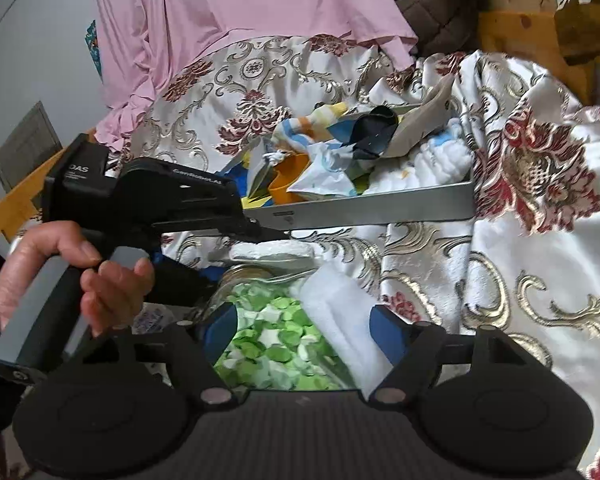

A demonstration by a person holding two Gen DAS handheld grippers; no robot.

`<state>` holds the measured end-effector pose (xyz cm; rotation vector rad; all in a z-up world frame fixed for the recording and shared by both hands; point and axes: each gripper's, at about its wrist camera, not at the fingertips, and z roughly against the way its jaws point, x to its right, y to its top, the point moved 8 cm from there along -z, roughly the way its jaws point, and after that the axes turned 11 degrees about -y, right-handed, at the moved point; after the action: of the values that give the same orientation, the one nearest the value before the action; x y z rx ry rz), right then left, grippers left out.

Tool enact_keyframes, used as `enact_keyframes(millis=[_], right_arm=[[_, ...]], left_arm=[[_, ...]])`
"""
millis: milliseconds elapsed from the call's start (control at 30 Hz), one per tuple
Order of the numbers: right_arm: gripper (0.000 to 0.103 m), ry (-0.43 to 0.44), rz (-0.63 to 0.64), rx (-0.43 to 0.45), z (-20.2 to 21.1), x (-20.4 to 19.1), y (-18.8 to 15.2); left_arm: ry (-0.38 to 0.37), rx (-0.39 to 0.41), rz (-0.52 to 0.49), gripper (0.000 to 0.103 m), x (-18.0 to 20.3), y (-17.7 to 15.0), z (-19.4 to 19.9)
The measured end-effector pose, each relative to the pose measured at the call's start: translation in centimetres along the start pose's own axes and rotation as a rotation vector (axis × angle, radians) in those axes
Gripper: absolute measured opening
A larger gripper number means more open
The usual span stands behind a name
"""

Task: Organize soft objects
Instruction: 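Close the left tool on the pink-and-white strip while the right tool grasps the white cloth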

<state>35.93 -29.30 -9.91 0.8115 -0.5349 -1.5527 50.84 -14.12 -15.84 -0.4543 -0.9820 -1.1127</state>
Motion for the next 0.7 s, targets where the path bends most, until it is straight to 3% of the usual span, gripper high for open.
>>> enact_keyframes(millis=[67, 267, 467, 567, 700], right_arm=[[0.070, 0.016, -0.014, -0.004, 0.0, -0.1, 0.0], [0.057, 0.029, -0.077, 0.000, 0.0, 0.5, 0.2], [0.038, 0.022, -0.126, 0.009, 0.2, 1.3, 0.6], [0.026, 0.009, -0.132, 0.019, 0.4, 1.5, 0.8], [0.016, -0.005, -0.133, 0.029, 0.5, 1.7, 1.0]], left_arm=[[-0.010, 0.006, 0.015, 0.034, -0.1, 0.1, 0.0], [-0.032, 0.022, 0.010, 0.021, 0.2, 0.3, 0.3], [-0.050, 0.022, -0.030, 0.017, 0.7, 0.0, 0.7], [-0.054, 0.025, -0.084, 0.016, 1.5, -0.2, 0.9], [-0.054, 0.032, -0.166, 0.015, 2.6, -0.6, 1.4]])
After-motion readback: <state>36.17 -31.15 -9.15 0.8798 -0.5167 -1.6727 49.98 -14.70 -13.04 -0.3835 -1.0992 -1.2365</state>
